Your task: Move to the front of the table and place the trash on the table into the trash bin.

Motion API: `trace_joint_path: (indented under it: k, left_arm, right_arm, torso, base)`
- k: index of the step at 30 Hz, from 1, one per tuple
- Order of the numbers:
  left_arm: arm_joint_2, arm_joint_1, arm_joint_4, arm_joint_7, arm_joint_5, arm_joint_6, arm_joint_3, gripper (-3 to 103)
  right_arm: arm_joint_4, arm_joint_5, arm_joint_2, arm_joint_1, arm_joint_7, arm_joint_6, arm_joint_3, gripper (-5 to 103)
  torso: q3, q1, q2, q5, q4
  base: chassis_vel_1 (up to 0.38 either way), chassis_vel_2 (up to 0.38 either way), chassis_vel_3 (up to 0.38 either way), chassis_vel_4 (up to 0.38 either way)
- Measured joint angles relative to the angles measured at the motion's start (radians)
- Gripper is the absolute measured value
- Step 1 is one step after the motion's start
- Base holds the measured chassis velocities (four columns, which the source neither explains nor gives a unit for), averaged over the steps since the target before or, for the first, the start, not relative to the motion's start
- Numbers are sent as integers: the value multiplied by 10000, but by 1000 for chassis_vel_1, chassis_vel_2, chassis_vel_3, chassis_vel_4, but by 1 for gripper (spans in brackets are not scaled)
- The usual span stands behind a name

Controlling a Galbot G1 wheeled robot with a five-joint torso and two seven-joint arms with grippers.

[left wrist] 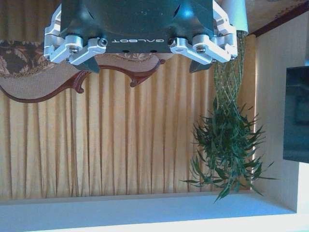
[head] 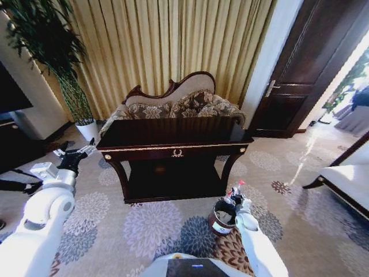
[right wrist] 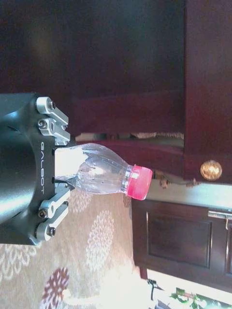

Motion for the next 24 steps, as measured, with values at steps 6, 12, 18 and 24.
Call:
trace_joint_path:
  k: [6,12,18,24]
  left_arm:
    - [-11,-12,51,58,-4,-27,21,100]
    - [-62,-28,99,73,29,-38,92,100]
    - [-28,-17,92,74,36,-39,71,100]
    - [42,3,88,103,34,-40,-2,100]
  right_arm:
    - [-394,50,-374,25,1,122,169,29]
    - [-103,133,-361,-225,1,127,217,29]
    - [238,106,-190,-273,0,66,211,26]
    - [517,56,-80,-302,1,-64,202,37]
  torso:
    - [-1,0,1,-1,0]
    - [-1,0,1,-1,-2]
    - [-1,0,0,0,0]
    - [-1,0,0,0,1]
  base:
    - [0,0,0,0]
    - [0,0,0,0]
    - [0,0,0,0]
    - [0,0,0,0]
